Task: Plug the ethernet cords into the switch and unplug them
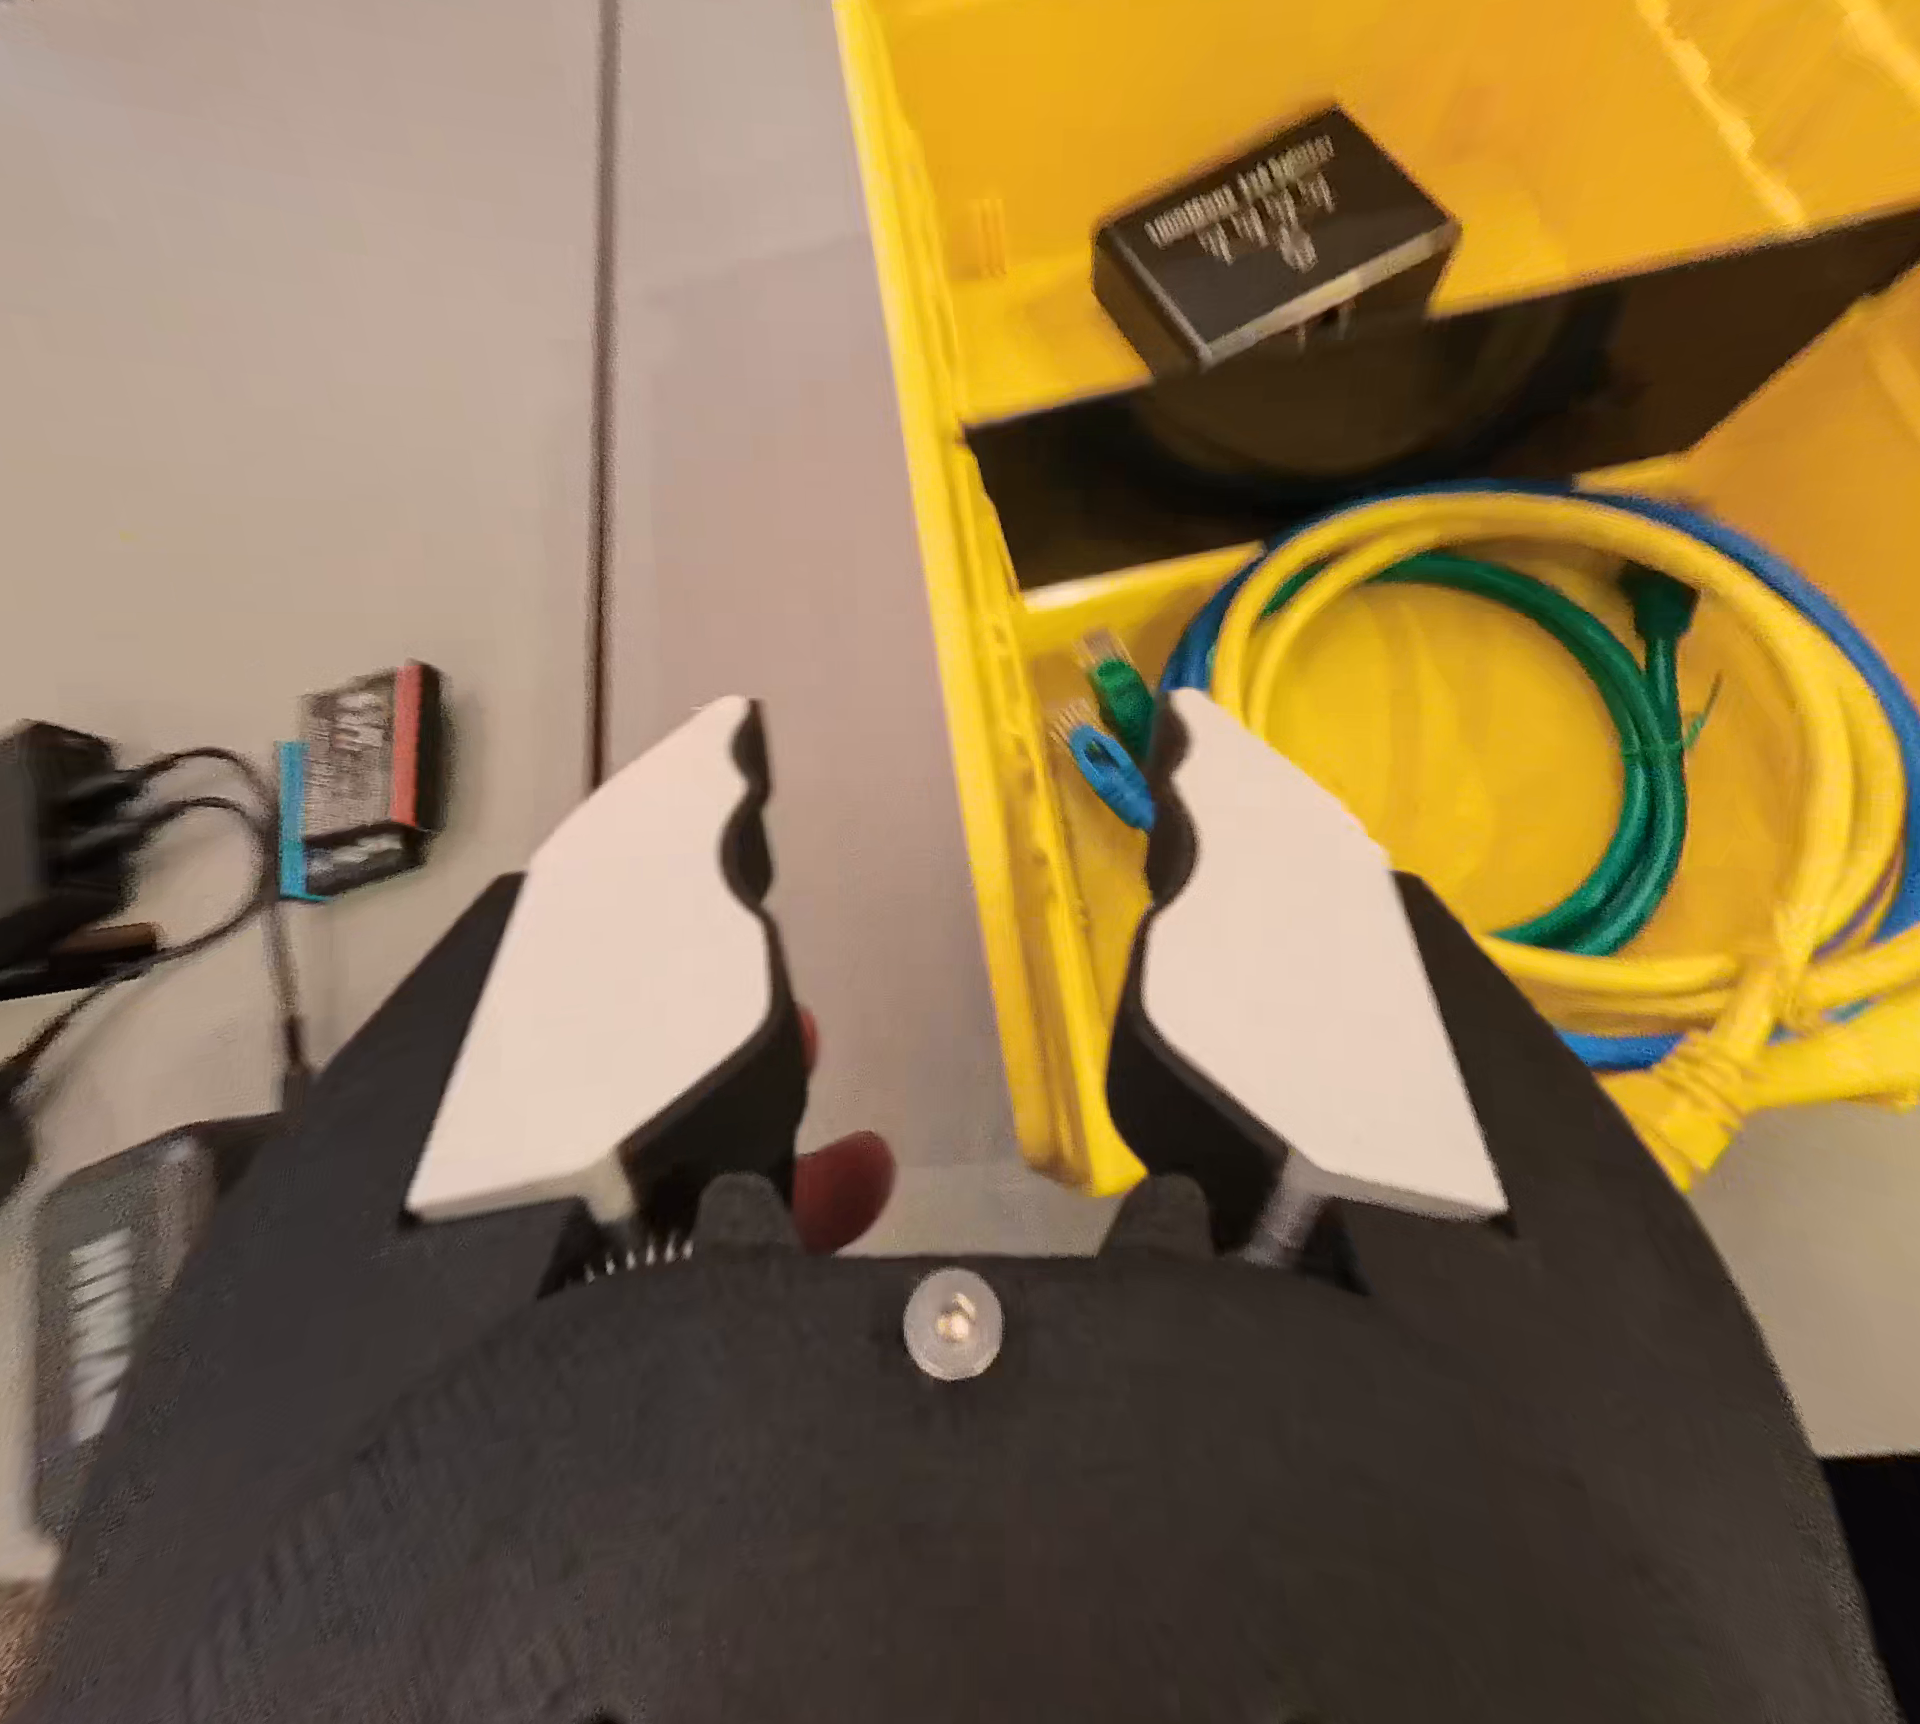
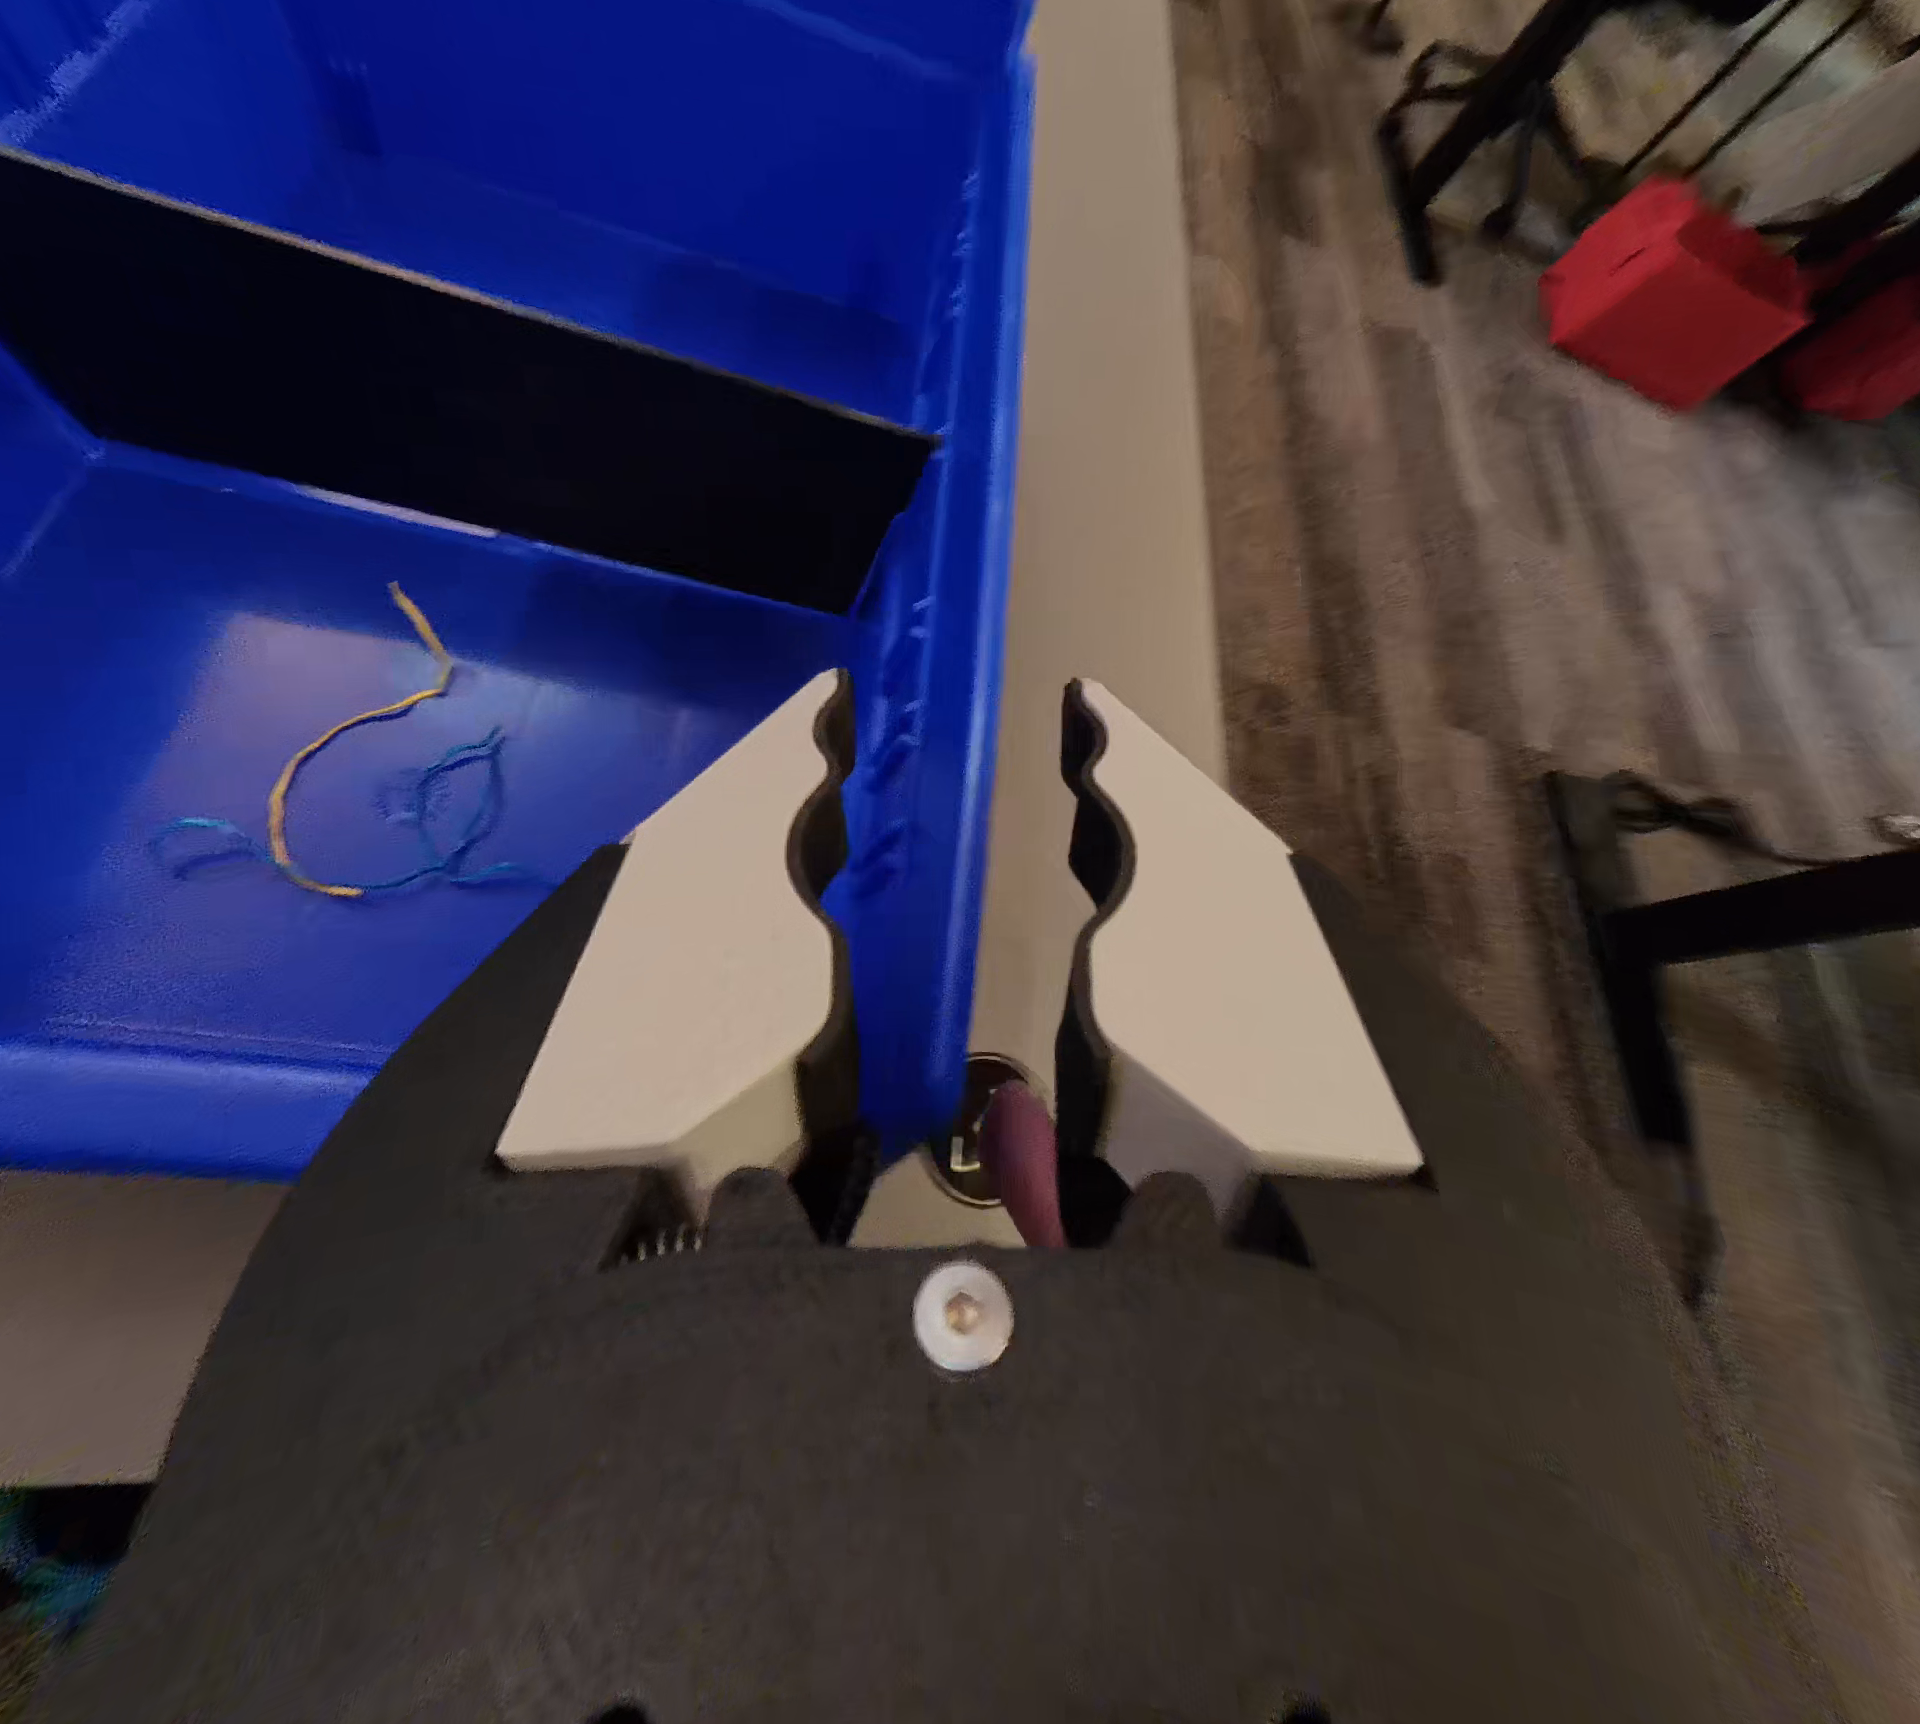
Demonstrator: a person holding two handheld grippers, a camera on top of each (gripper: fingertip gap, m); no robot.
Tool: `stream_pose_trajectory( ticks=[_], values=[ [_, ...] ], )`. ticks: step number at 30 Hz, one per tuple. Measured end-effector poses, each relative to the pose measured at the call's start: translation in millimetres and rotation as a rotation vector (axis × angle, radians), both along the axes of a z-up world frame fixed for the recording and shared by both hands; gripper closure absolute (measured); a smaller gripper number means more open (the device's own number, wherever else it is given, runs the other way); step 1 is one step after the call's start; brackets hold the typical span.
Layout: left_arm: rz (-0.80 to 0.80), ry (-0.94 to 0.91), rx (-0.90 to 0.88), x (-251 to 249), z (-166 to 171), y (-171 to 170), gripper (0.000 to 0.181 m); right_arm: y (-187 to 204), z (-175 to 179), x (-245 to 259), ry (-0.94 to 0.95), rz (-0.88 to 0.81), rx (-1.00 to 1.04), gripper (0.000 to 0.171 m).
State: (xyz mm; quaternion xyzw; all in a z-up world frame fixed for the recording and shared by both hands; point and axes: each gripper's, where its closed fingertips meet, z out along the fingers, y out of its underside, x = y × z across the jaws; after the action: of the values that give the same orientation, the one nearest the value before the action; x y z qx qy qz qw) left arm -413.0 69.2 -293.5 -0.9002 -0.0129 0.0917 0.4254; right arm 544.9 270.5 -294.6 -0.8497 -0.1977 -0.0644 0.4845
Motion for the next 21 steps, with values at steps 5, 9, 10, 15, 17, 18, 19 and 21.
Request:
stream_pose_trajectory(
  ticks=[5,9,10,15,17,18,19,21],
  values=[
    [0.014,0.081,0.215,16.1,86.5,13.6,0.099,-10.6,76.4,-10.1,-0.169,-0.039,0.241,0.129],
    [-0.125,0.044,0.155,71.1,100.7,48.4,0.112,-20.0,124.5,-81.1,-0.18,0.107,0.337,0.131],
    [-0.148,0.037,0.136,81.9,99.5,59.5,0.108,-22.6,132.8,-103.4,-0.167,0.155,0.357,0.131],
    [-0.224,0.032,-0.009,107.5,73.0,109.6,0.093,-39.6,145.2,-209.6,-0.127,0.385,0.401,0.134],
    [-0.262,0.086,-0.121,106.0,52.9,123.6,0.092,-46.9,140.8,-242.7,-0.108,0.462,0.402,0.135],
    [-0.293,0.124,-0.177,104.4,42.8,129.7,0.094,-49.6,137.3,-255.7,-0.098,0.493,0.399,0.136],
    [-0.324,0.179,-0.228,100.7,34.3,135.8,0.096,-52.1,132.7,-266.8,-0.09,0.522,0.392,0.137],
    [-0.427,0.324,-0.347,92.6,17.0,144.1,0.1,-56.7,123.3,-284.2,-0.084,0.574,0.376,0.137]
  ],
)
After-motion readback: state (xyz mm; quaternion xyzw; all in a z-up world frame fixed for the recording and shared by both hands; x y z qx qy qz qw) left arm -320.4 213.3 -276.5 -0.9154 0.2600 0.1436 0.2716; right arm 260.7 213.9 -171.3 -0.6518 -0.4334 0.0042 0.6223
